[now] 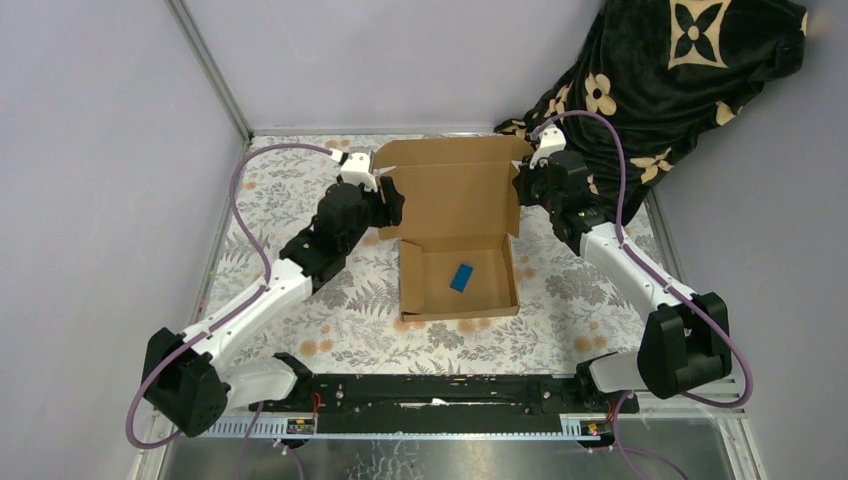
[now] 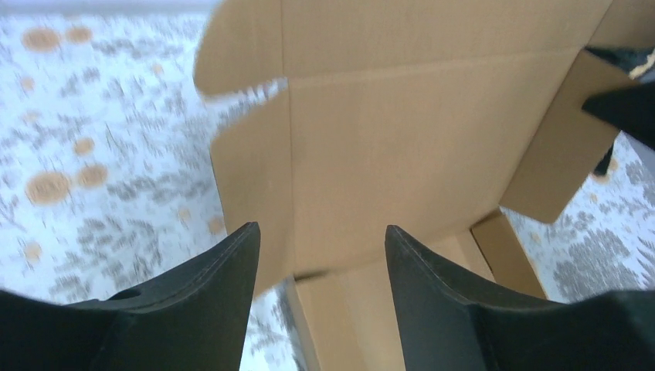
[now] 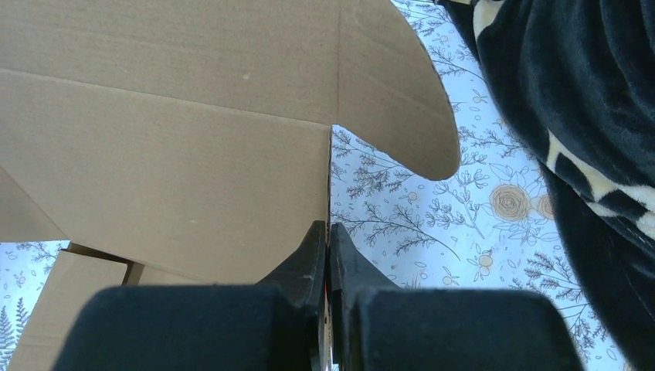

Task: Fold the paper box

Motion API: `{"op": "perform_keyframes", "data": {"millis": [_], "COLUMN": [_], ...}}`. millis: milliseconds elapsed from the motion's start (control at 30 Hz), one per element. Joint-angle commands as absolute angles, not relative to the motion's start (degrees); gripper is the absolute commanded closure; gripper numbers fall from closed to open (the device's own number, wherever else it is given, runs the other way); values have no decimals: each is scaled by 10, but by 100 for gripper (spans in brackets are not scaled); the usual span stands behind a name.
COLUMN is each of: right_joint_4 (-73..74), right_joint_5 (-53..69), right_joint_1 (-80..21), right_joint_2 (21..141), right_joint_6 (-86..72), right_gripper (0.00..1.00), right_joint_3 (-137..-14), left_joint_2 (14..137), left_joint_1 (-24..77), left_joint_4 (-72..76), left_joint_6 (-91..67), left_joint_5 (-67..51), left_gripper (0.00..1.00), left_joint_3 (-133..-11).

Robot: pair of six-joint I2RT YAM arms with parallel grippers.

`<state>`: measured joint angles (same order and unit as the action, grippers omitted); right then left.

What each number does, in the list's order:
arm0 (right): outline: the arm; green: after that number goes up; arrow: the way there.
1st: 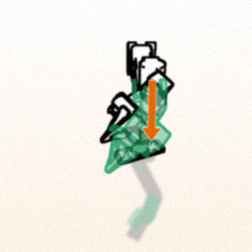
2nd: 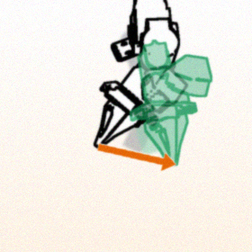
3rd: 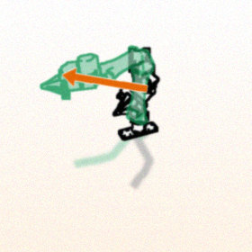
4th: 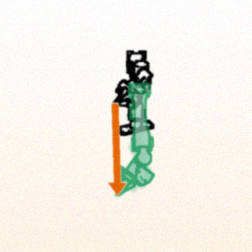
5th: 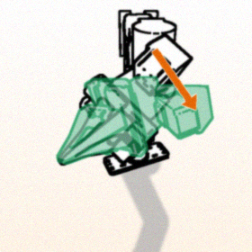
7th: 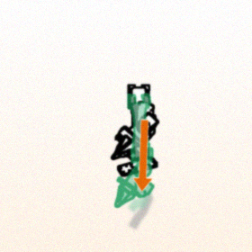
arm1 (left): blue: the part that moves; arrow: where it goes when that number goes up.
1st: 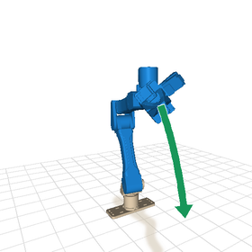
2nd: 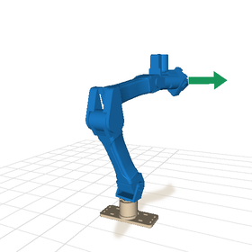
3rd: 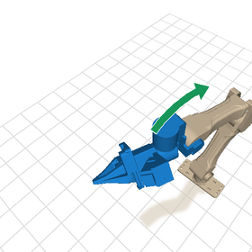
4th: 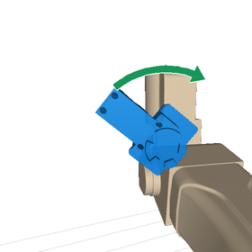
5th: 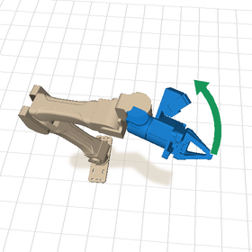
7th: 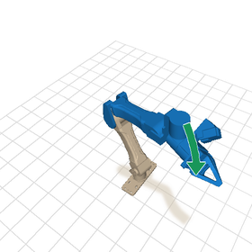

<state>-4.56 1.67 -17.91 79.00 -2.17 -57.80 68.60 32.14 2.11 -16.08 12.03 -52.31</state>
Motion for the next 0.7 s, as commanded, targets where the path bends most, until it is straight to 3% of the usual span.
{"op": "perform_keyframes", "data": {"millis": [0, 300, 667], "right_joint_4": [-47, -38, -39], "right_joint_5": [3, 4, 18], "right_joint_1": [-185, -185, -185], "right_joint_2": [759, 741, 730], "right_joint_6": [-35, -30, -33], "right_gripper": [100, 100, 100], "right_joint_3": [-569, -565, -553], "left_joint_2": [651, 656, 733], "left_joint_1": [345, 426, 450], "left_joint_4": [-82, -191, -193], "left_joint_6": [-246, -306, -326], "left_joint_5": [151, 179, 221], "left_gripper": [34, 35, 34], "left_joint_3": [-488, -465, -450]}}
